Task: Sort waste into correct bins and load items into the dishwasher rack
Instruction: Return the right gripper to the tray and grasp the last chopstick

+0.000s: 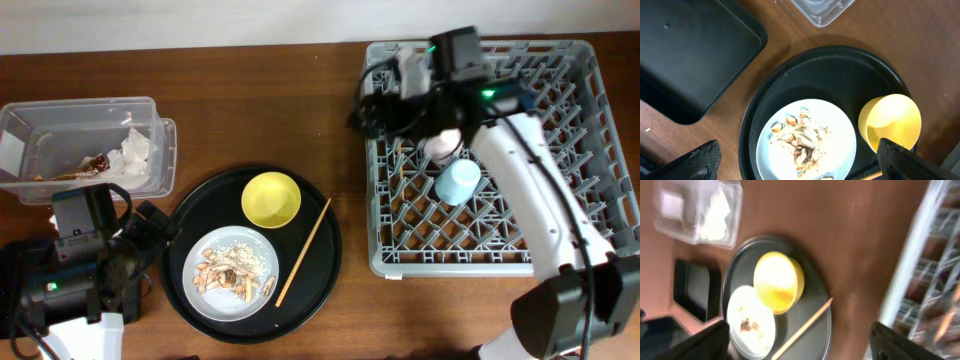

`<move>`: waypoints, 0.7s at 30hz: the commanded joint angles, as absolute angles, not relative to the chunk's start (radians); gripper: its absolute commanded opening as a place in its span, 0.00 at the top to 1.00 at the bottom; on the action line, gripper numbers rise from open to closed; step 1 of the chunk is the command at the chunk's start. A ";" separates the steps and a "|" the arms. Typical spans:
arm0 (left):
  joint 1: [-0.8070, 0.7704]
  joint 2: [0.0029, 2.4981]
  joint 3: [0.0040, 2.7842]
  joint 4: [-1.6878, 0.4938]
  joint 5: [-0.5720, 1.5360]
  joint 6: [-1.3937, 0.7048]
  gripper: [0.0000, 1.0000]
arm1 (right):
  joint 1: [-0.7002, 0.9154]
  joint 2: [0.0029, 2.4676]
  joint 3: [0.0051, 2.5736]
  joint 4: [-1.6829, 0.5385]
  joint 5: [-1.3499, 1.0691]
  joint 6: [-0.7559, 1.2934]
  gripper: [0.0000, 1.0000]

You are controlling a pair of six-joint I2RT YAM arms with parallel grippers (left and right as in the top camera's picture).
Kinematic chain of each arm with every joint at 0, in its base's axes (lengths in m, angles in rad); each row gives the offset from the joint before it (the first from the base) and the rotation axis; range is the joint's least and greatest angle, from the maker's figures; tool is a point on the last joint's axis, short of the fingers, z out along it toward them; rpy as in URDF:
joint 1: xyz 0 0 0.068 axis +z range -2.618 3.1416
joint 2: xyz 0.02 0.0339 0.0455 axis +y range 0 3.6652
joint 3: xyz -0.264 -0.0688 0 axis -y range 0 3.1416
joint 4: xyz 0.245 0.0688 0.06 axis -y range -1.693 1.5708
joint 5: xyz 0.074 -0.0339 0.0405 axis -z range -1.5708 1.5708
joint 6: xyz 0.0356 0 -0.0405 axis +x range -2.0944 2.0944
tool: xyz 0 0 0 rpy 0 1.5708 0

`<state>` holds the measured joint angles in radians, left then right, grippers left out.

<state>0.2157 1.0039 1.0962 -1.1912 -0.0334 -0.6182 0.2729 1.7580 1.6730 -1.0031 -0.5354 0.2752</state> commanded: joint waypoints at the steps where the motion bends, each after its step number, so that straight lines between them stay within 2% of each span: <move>1: 0.221 1.002 1.102 -1.191 -0.030 -0.617 0.01 | 0.394 1.787 1.633 -1.040 -0.283 0.514 0.22; 3: 0.221 1.002 1.102 -1.191 -0.030 -0.617 0.01 | 0.490 1.791 1.564 -1.031 -0.116 0.740 0.45; 9: 0.221 1.002 1.102 -1.191 -0.030 -0.617 0.01 | 0.639 1.792 1.383 -0.908 -0.097 0.874 0.45; 13: 0.221 1.002 1.102 -1.191 -0.030 -0.617 0.01 | 0.696 1.793 1.287 -0.796 -0.093 1.019 0.62; 17: 0.221 1.002 1.102 -1.191 -0.030 -0.617 0.01 | 0.696 1.806 1.232 -0.735 -0.093 1.126 0.61; 21: 0.221 1.002 1.102 -1.191 -0.030 -0.617 0.01 | 0.707 1.883 1.232 -0.693 -0.100 1.135 0.57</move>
